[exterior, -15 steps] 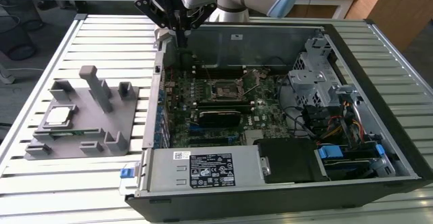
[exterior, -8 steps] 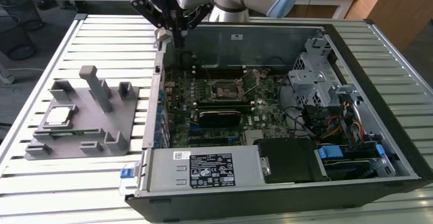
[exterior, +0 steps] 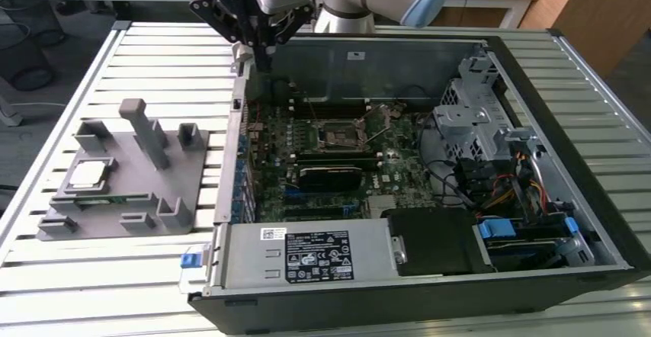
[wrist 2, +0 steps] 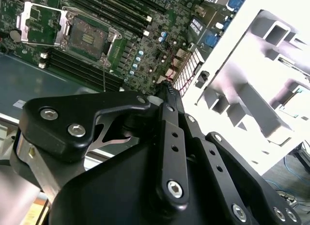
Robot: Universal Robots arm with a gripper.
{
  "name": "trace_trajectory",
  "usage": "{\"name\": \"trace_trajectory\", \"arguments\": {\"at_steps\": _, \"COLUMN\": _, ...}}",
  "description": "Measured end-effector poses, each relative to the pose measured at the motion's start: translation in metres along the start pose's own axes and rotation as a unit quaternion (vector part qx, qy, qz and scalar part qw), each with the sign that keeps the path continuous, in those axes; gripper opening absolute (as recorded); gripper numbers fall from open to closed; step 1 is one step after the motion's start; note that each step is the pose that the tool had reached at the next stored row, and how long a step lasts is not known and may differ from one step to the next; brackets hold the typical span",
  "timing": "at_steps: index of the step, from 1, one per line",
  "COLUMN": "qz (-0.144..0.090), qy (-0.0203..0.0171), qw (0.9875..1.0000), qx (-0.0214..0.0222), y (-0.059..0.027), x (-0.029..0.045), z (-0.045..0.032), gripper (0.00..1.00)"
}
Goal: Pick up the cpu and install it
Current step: 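Reach for the cpu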
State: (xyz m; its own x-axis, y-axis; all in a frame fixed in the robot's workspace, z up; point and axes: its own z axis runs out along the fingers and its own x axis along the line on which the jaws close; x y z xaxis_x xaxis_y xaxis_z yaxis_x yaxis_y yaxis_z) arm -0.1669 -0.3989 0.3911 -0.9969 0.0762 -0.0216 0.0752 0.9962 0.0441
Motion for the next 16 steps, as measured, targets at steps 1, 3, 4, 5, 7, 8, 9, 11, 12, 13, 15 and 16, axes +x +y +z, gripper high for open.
{"name": "trace_trajectory", "arguments": {"at_steps": 1, "qz": 0.000, "qy": 0.0000, "qw": 1.0000, "qx": 0.0000, "y": -0.0001, "x": 0.0008, "z": 0.0000, "gripper": 0.11}}
{"name": "trace_trajectory", "arguments": {"at_steps": 3, "qz": 0.000, "qy": 0.0002, "qw": 1.0000, "qx": 0.0000, "y": -0.0002, "x": 0.0024, "z": 0.0001, "gripper": 0.11}}
{"name": "trace_trajectory", "arguments": {"at_steps": 4, "qz": 0.000, "qy": 0.0003, "qw": 1.0000, "qx": 0.0000, "y": -0.0003, "x": 0.0032, "z": 0.0001, "gripper": 0.11}}
{"name": "trace_trajectory", "arguments": {"at_steps": 5, "qz": 0.000, "qy": 0.0004, "qw": 1.0000, "qx": 0.0000, "y": -0.0003, "x": 0.0041, "z": 0.0001, "gripper": 0.11}}
{"name": "trace_trajectory", "arguments": {"at_steps": 7, "qz": 0.000, "qy": 0.0005, "qw": 1.0000, "qx": 0.0000, "y": -0.0005, "x": 0.0057, "z": 0.0002, "gripper": 0.11}}
{"name": "trace_trajectory", "arguments": {"at_steps": 8, "qz": 0.000, "qy": 0.0006, "qw": 1.0000, "qx": 0.0000, "y": -0.0005, "x": 0.0066, "z": 0.0003, "gripper": 0.11}}
{"name": "trace_trajectory", "arguments": {"at_steps": 9, "qz": 0.000, "qy": 0.0007, "qw": 1.0000, "qx": 0.0001, "y": -0.0006, "x": 0.0073, "z": 0.0003, "gripper": 0.11}}
{"name": "trace_trajectory", "arguments": {"at_steps": 11, "qz": 0.000, "qy": 0.0009, "qw": 1.0000, "qx": 0.0001, "y": -0.0007, "x": 0.0089, "z": 0.0003, "gripper": 0.11}}
{"name": "trace_trajectory", "arguments": {"at_steps": 12, "qz": 0.000, "qy": 0.0010, "qw": 1.0000, "qx": 0.0001, "y": -0.0008, "x": 0.0097, "z": 0.0003, "gripper": 0.11}}
{"name": "trace_trajectory", "arguments": {"at_steps": 13, "qz": 0.000, "qy": 0.0011, "qw": 1.0000, "qx": 0.0001, "y": -0.0008, "x": 0.0105, "z": 0.0004, "gripper": 0.11}}
{"name": "trace_trajectory", "arguments": {"at_steps": 15, "qz": 0.000, "qy": 0.0013, "qw": 1.0000, "qx": 0.0001, "y": -0.0011, "x": 0.0133, "z": 0.0004, "gripper": 0.11}}
{"name": "trace_trajectory", "arguments": {"at_steps": 16, "qz": 0.000, "qy": 0.0015, "qw": 1.0000, "qx": 0.0001, "y": -0.0011, "x": 0.0144, "z": 0.0005, "gripper": 0.11}}
